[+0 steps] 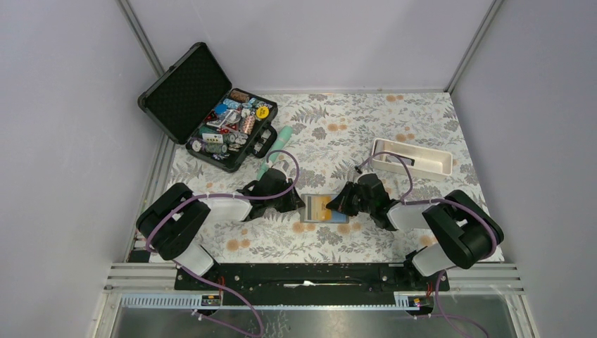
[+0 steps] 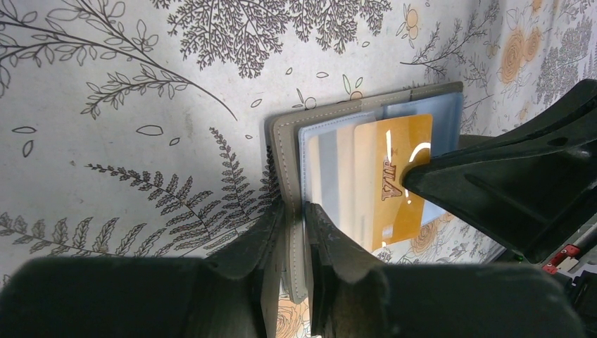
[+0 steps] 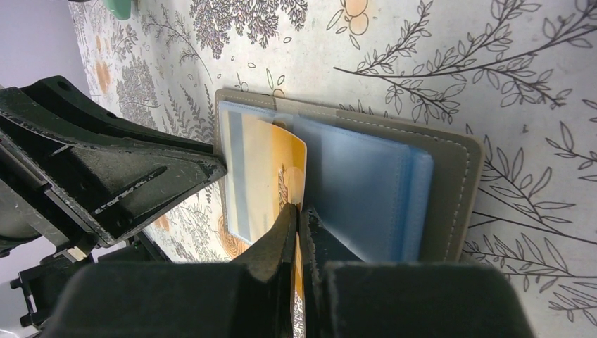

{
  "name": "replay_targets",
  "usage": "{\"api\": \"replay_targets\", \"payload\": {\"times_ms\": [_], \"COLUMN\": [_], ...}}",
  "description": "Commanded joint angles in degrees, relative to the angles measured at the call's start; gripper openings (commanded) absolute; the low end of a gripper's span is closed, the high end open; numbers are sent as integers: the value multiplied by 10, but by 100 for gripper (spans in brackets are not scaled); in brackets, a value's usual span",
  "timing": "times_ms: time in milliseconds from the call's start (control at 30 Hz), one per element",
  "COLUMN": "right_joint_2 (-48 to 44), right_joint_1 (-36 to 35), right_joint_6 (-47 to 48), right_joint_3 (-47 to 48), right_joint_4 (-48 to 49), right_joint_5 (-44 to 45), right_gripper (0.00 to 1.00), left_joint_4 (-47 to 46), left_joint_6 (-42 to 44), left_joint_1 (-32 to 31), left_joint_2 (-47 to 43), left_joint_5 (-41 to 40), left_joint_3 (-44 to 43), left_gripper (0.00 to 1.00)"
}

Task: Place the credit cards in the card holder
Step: Insert the credit card into the card holder.

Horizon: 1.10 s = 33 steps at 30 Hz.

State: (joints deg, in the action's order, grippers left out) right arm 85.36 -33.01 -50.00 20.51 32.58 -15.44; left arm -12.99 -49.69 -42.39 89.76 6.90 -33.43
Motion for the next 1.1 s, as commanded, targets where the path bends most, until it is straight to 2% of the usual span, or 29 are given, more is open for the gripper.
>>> {"api": "replay_targets", "payload": {"times_ms": [0,633,833,1067], "right_joint_2": [28,70,54,-4], "right_joint_1": [-19,-55,-60,-61], "right_joint_6": [19,10,21,69], "right_joint_3": [-3,34,41,62], "right_joint_4": [-72,-66,-95,-185], "right_joint_5": [21,35,60,106], "right_gripper": [0,0,12,27], "left_joint_4": [52,26,32,78], "left_joint_6": [18,10,9,35], "left_joint_1": [-4,-5,-5,-5], "left_joint_2": [10,7,-1,-23], "left_joint_5": [9,38,32,6], "left_joint_3": [9,13,14,6], "left_gripper": [20,20,20,21]}}
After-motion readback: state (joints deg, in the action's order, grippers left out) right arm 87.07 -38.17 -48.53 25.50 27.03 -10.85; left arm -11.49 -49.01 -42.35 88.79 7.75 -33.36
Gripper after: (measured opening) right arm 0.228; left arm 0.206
